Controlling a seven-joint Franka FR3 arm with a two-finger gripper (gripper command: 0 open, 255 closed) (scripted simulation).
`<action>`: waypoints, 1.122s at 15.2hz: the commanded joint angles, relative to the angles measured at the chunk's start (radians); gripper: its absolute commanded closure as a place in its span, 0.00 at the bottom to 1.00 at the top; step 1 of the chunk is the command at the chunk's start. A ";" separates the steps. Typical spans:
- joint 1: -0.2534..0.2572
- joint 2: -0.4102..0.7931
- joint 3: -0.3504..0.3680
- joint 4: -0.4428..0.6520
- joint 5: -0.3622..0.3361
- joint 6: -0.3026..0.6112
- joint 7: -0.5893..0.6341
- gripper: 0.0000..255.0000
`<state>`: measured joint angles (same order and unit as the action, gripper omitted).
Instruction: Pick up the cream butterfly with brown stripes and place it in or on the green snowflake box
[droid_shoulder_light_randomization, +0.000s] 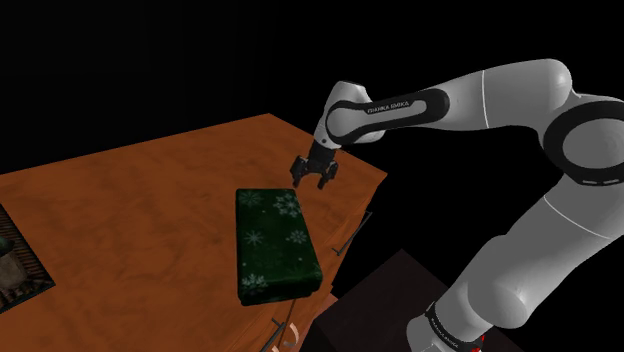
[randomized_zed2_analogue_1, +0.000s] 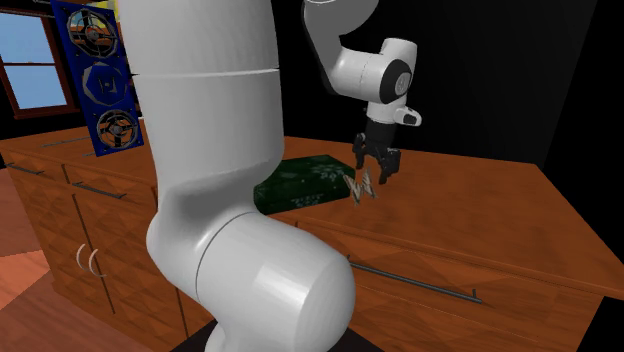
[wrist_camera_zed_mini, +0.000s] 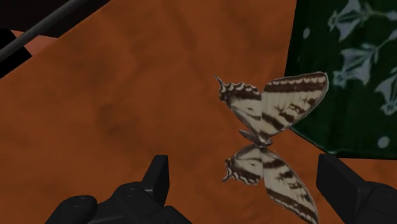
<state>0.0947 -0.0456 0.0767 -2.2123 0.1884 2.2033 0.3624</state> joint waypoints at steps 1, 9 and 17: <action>0.002 0.022 0.002 -0.002 0.005 0.023 -0.001 0.00; 0.008 0.065 0.007 -0.031 0.012 0.096 -0.005 0.00; 0.008 0.066 0.007 -0.029 0.012 0.095 -0.005 1.00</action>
<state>0.1029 0.0189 0.0832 -2.2399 0.2002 2.2990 0.3578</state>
